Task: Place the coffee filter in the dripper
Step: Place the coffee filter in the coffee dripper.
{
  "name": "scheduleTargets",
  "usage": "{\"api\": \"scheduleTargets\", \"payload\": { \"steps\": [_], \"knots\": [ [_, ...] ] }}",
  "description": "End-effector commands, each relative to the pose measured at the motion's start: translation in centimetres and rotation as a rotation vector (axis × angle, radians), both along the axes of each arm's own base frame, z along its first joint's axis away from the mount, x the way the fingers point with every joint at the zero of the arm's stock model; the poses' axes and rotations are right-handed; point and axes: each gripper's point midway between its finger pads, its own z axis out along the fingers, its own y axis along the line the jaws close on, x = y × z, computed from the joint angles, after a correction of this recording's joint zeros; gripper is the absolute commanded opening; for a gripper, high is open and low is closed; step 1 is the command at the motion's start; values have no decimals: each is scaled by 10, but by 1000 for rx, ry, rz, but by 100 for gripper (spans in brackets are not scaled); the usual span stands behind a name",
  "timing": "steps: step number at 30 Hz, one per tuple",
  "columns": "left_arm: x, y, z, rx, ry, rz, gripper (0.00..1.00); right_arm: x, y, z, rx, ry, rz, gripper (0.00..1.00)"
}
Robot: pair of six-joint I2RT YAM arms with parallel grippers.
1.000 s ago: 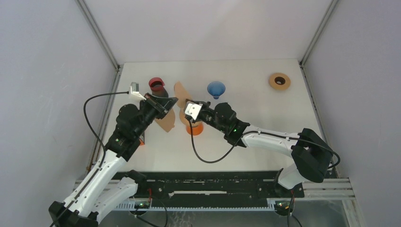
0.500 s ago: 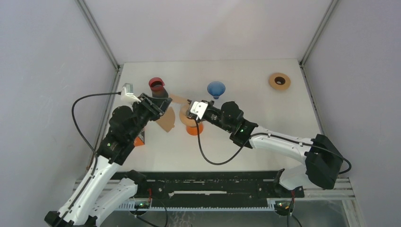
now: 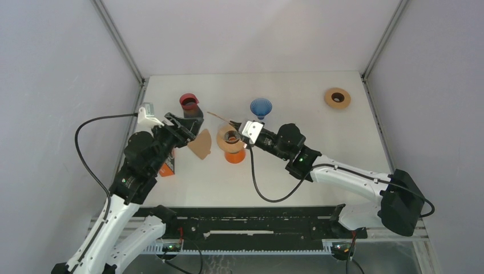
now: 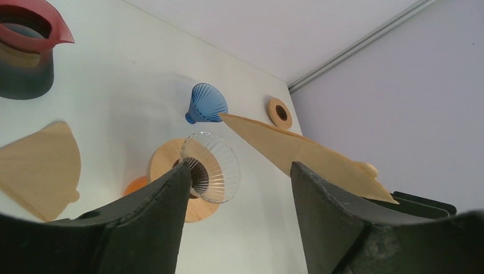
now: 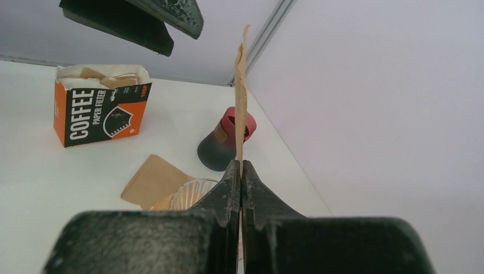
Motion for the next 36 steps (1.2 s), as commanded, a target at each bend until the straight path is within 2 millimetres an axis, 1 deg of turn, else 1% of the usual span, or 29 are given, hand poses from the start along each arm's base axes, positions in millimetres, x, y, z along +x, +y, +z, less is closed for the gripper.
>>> {"api": "scheduleTargets", "payload": {
  "steps": [1, 3, 6, 10, 13, 21, 27, 36],
  "knots": [
    [-5, -10, 33, -18, -93, -64, 72, -3, -6, 14, 58, -28, 5, 0],
    [-5, -20, 34, -39, -86, -113, 74, -2, -5, 12, 50, -39, -1, 0],
    [-5, -38, 29, -80, -59, -195, 76, 1, -4, 10, 37, -59, -12, 0],
    [-5, -48, 28, -132, -50, -245, 76, 3, -2, 6, 17, -77, -26, 0],
    [-5, -50, 26, -141, -41, -248, 76, 3, -1, 5, 9, -84, -32, 0],
    [-7, -52, 29, -189, -36, -257, 76, 4, 3, 3, 0, -104, -49, 0],
    [-5, -52, 20, -199, -6, -247, 75, 1, 7, 1, -7, -120, -51, 0],
    [-3, -44, 11, -203, 21, -193, 68, 3, 8, 0, -3, -119, -71, 0]
  ]
}}
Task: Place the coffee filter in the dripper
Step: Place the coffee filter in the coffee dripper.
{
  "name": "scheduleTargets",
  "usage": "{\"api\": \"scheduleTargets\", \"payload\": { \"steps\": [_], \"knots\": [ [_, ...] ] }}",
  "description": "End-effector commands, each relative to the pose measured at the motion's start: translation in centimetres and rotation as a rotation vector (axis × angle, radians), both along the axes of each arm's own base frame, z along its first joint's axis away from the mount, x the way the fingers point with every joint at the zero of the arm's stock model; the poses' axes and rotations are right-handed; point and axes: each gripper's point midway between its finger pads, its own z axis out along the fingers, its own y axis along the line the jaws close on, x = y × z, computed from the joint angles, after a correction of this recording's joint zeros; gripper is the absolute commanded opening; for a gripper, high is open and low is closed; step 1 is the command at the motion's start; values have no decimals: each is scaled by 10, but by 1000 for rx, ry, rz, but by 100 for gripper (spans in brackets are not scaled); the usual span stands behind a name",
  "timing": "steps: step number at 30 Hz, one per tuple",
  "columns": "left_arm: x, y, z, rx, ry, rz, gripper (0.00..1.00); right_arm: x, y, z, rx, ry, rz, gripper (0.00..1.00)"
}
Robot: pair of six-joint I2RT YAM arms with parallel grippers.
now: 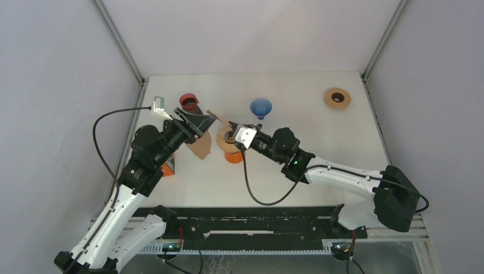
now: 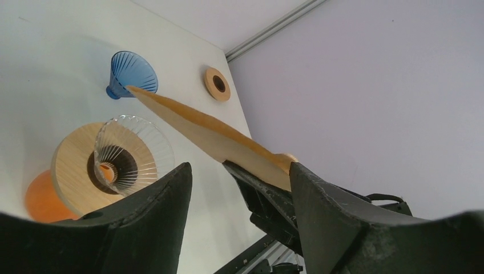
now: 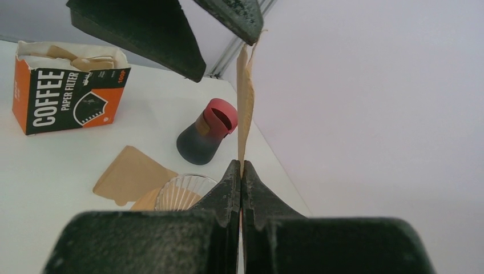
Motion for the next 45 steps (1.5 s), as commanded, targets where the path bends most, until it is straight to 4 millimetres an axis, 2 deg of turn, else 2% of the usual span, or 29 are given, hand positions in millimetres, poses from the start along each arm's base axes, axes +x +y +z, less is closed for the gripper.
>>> {"api": "scheduleTargets", "payload": {
  "steps": [1, 9, 12, 24, 45],
  "knots": [
    [0, 7, -4, -20, -3, 39, 67, 2, 0, 14, 49, -34, -24, 0],
    [-1, 13, -8, -18, 8, 68, 65, 4, -1, 15, 55, -33, -41, 0],
    [0, 9, -9, -25, 14, 56, 61, 4, -1, 13, 50, -33, -42, 0],
    [2, 4, -2, -68, 9, 38, 61, 5, 2, 9, 20, -62, -61, 0],
    [7, 1, -20, -48, 60, 36, 51, 5, 2, 11, 26, -76, -73, 0]
  ]
}}
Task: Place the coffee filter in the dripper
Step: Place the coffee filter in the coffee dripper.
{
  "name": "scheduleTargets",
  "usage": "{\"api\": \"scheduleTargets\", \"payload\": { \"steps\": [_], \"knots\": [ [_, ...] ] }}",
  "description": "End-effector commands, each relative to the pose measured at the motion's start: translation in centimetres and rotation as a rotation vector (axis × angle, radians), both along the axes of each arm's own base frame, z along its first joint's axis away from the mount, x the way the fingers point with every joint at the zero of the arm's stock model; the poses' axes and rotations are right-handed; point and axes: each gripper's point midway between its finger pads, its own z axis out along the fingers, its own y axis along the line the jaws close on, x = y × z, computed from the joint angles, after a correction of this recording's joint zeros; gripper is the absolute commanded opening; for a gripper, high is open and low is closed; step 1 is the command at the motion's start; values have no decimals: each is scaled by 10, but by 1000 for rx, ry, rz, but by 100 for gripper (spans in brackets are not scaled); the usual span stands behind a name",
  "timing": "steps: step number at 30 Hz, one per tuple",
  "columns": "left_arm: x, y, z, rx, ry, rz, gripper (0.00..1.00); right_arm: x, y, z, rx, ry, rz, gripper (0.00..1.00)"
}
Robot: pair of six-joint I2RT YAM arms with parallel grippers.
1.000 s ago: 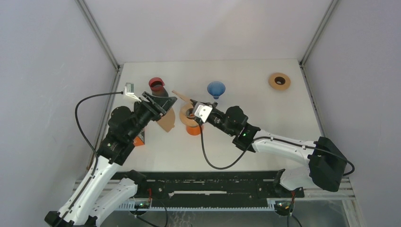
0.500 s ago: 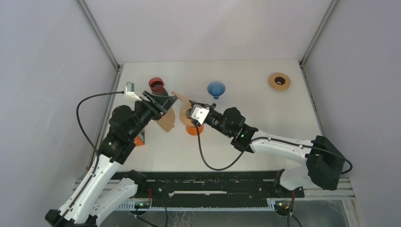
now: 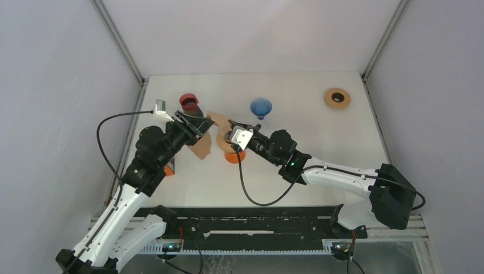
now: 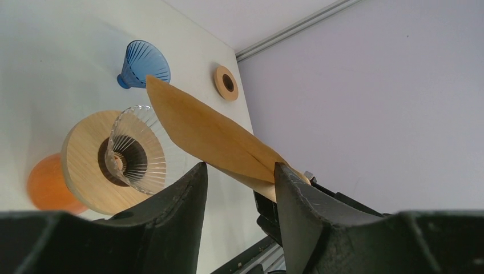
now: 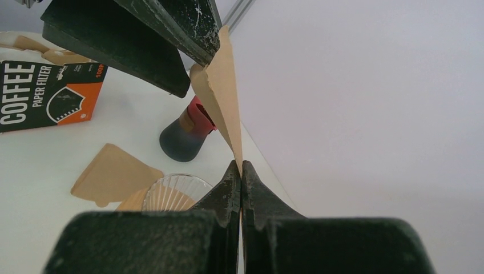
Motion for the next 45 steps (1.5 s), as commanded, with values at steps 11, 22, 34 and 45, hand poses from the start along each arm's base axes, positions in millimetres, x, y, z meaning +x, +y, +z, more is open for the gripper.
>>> {"api": "scheduleTargets", "payload": {
  "steps": [11, 22, 34, 45],
  "knots": [
    [0, -5, -11, -64, 36, -10, 55, -2, 0, 17, 61, -42, -16, 0],
    [0, -3, -9, -111, 32, 1, 56, -9, -2, 18, 76, -56, 5, 0],
    [0, -10, -5, -143, 27, -35, 23, -10, 4, 13, 70, -56, 10, 0],
    [7, 5, 11, -16, -26, 39, 0, -19, 5, -4, 14, 9, 33, 39]
  ]
}}
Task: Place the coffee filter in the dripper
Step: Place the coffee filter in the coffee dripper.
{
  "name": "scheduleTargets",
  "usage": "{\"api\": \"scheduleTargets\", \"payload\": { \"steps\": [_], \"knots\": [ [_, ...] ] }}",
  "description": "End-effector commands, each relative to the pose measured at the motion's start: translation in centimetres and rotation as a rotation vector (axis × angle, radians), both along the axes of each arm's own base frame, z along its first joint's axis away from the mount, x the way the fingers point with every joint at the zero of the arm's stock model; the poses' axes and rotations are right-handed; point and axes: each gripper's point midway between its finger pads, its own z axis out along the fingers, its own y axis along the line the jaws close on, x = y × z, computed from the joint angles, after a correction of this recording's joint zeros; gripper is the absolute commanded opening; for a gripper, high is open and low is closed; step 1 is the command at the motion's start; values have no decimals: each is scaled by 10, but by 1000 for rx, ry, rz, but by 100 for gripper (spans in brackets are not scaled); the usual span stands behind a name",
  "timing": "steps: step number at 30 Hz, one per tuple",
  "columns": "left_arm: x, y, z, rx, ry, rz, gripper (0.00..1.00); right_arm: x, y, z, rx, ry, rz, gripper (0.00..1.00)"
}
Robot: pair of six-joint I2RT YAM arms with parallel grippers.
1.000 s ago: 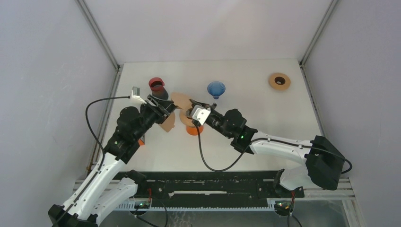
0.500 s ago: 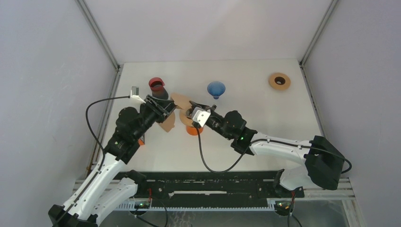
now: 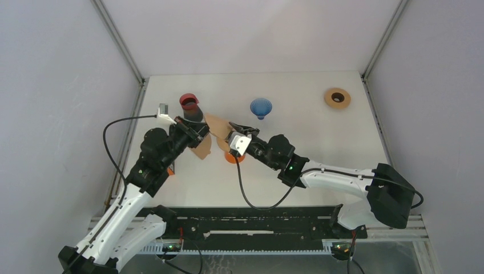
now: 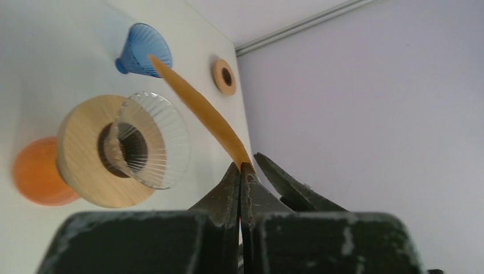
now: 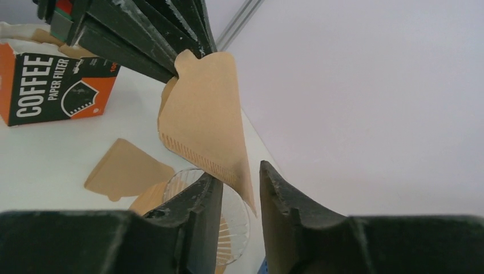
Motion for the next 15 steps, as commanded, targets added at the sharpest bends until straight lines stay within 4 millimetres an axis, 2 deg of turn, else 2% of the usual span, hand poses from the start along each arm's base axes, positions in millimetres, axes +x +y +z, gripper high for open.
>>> {"api": "scheduleTargets", "payload": {
  "steps": [1, 2, 6, 9, 11, 15],
  "knots": [
    [5, 12, 29, 87, -86, 50, 0, -11, -1, 7, 13, 26, 25, 42],
    [5, 14, 35, 109, -97, 56, 0, -13, -3, 7, 9, 39, 25, 47],
    [10, 15, 40, 240, -107, 50, 0, -21, -13, 10, 21, 106, 31, 59],
    [14, 12, 39, 345, -98, 26, 0, -33, -21, 22, 65, 158, 61, 67],
    [13, 6, 31, 436, -67, -10, 0, -40, -25, 27, 91, 197, 79, 72],
    [16, 2, 25, 618, -42, -36, 0, -43, -39, 39, 165, 273, 73, 79]
  ]
}}
